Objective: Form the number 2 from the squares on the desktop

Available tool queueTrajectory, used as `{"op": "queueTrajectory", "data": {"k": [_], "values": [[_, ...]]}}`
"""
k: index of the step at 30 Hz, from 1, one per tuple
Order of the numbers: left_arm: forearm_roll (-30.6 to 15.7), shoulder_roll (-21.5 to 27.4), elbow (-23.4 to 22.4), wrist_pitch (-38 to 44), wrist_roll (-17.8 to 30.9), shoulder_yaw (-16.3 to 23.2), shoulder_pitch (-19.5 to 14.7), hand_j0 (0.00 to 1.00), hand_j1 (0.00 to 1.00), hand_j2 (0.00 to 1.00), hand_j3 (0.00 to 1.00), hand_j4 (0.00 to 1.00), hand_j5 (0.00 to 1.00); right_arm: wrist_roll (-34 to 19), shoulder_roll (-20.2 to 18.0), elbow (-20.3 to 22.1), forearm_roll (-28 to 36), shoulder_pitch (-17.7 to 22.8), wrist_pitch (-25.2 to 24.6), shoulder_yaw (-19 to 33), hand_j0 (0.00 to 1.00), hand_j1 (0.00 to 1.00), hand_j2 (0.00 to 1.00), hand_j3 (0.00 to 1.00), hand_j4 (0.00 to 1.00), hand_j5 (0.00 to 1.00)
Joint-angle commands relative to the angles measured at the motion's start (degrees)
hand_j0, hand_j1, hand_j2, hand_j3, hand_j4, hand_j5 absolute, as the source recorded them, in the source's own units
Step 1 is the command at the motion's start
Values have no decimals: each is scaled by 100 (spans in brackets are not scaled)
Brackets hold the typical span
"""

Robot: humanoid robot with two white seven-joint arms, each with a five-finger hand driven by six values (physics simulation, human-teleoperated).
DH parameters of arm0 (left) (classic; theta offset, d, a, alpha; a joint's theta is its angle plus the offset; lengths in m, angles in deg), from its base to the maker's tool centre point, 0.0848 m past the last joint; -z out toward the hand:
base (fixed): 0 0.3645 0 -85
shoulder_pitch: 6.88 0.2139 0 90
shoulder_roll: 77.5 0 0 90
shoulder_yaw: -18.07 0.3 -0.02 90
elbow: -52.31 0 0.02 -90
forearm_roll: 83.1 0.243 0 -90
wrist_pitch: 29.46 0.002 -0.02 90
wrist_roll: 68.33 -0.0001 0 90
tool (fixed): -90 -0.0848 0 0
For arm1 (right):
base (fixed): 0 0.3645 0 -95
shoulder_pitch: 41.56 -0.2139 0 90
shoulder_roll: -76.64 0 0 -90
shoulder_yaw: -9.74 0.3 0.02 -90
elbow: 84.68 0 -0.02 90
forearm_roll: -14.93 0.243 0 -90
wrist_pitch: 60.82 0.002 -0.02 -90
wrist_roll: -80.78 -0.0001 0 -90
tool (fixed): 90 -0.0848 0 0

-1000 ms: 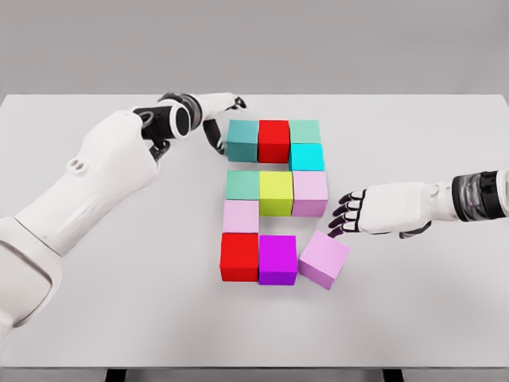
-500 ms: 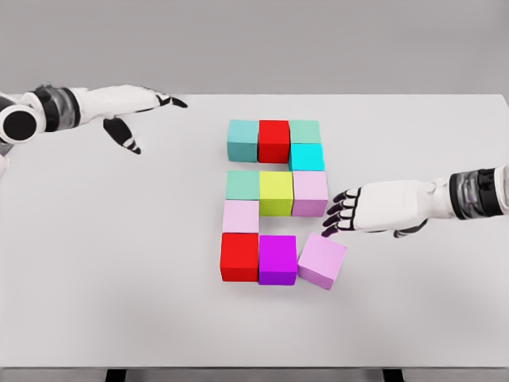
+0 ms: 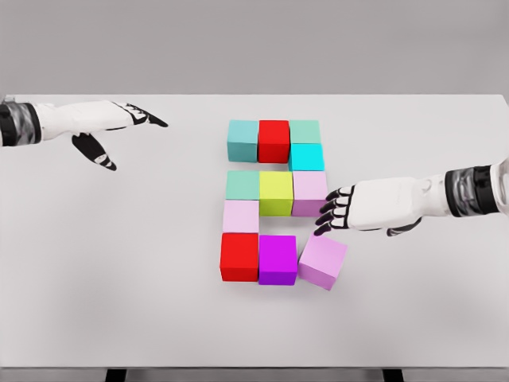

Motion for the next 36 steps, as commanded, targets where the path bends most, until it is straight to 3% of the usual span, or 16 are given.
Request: {"op": "queueTrajectory", "data": {"k": [1,3,9,16,21,36], "values": [[-40,8,-19,3,-4,-9,0,100,100,100,100,100,100,2,-12,-14,26,-9,-13,33,100,100,100,100,100,100],[-40,8,-19,3,-4,-9,0,100,100,100,100,100,100,2,-100,-58,96,-26,-13,68,100,100,100,100,100,100],[-40,-1,-19,3,5,0,0,100,100,100,100,100,100,2,-847,-137,79,-9,-13,226,100,100,100,100,100,100],[-40,17,-19,3,-4,-9,0,100,100,100,100,100,100,2,-1137,39,52,360,-13,174,100,100,100,100,100,100],[-40,17,-19,3,-4,-9,0,100,100,100,100,100,100,2,-1128,47,44,571,-13,148,100,100,100,100,100,100],[-31,17,-19,3,5,0,35,100,100,100,100,100,100,2,-742,47,44,563,-13,-204,100,100,100,100,100,100]]}}
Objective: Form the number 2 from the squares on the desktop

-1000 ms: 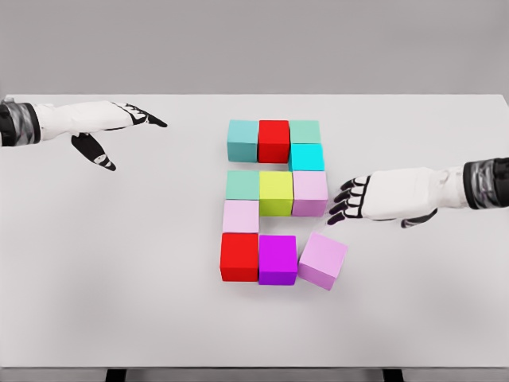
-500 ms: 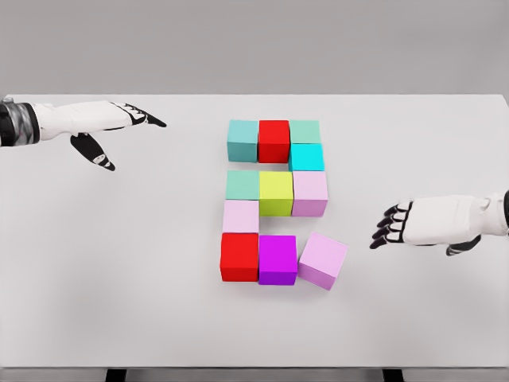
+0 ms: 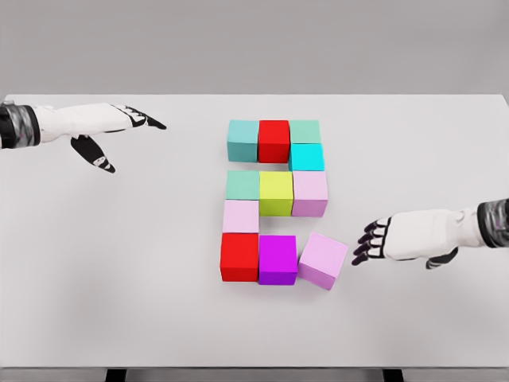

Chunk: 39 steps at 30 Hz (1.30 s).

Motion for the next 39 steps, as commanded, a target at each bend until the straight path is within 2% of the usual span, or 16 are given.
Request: {"op": "queueTrajectory", "data": {"k": [1,39], "values": [[-36,4,1,14,2,-13,0,100,100,100,100,100,100,1,28,1,24,0,-12,-22,100,100,100,100,100,100],[-45,4,1,14,2,-4,9,100,100,100,100,100,100,1,406,-52,77,-483,-12,5,100,100,100,100,100,100]]}}
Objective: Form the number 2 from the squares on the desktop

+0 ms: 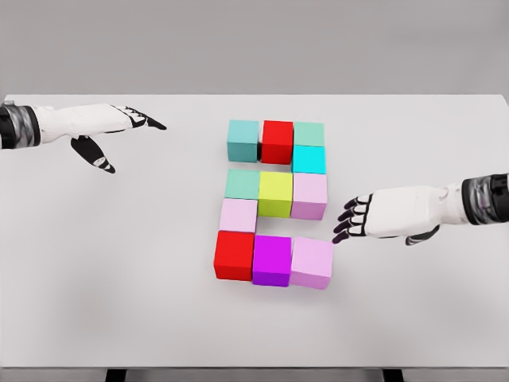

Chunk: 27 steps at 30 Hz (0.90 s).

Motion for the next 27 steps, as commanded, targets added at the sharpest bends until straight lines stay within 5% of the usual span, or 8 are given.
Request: {"op": "queueTrajectory", "data": {"k": [1,4,9,12,18,25,27], "values": [[-34,4,1,14,-2,-5,0,100,100,100,100,100,100,2,5,0,27,-17,-12,9,100,100,100,100,100,100],[-34,4,1,14,-2,-5,0,100,100,100,100,100,100,2,5,-9,44,-88,-12,9,100,100,100,100,100,100],[-34,4,1,14,-2,-14,0,100,100,100,100,100,100,2,-48,-755,114,-202,-12,369,100,100,100,100,100,100],[-25,4,-8,14,-2,-5,0,100,100,100,100,100,100,2,-74,-1836,1878,-193,-12,669,100,100,100,100,100,100],[1,-629,-1001,14,-2,4,-53,100,100,100,100,100,100,2,-83,-1907,2259,-167,-12,669,100,100,100,100,100,100],[-8,-989,-1221,14,-20,-5,0,100,100,100,100,100,100,2,-83,-1916,2268,-158,-12,765,100,100,100,100,100,100],[10,-1332,-1650,14,-37,4,-35,100,100,100,100,100,100,2,-91,-1916,2259,-149,-12,853,100,100,100,100,100,100]]}}
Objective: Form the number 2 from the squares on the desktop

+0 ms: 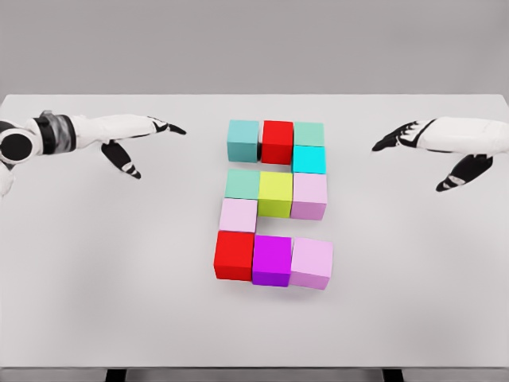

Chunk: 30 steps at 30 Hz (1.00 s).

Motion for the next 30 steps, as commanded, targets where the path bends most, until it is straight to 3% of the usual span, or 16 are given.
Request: {"op": "queueTrajectory", "data": {"k": [1,5,8,17,20,23,30], "values": [[-26,-499,-644,12,-14,-5,-26,100,100,100,100,100,100,2,-11,-6,22,0,-15,59,100,100,100,100,100,100],[-9,-1168,-1603,12,-14,-5,-281,100,100,100,100,100,100,2,-20,-49,48,9,-15,76,100,100,100,100,100,100],[0,-1265,-1770,12,-14,-5,-317,100,100,100,100,100,100,2,-125,-67,40,18,-15,85,100,100,100,100,100,100],[167,-1432,-1779,12,-23,-5,-325,100,100,100,100,100,100,2,-99,-67,40,-35,-15,208,100,100,100,100,100,100],[132,-1388,-1762,12,-23,-5,-483,100,100,100,100,100,100,2,-99,-67,40,-35,-15,208,100,100,100,100,100,100],[79,-1133,-1507,12,-23,-5,-536,100,100,100,100,100,100,2,-99,-6,22,-35,-15,199,100,100,100,100,100,100],[115,-1203,-1358,12,12,13,-501,100,100,100,100,100,100,2,-99,3,31,-35,-15,208,100,100,100,100,100,100]]}}
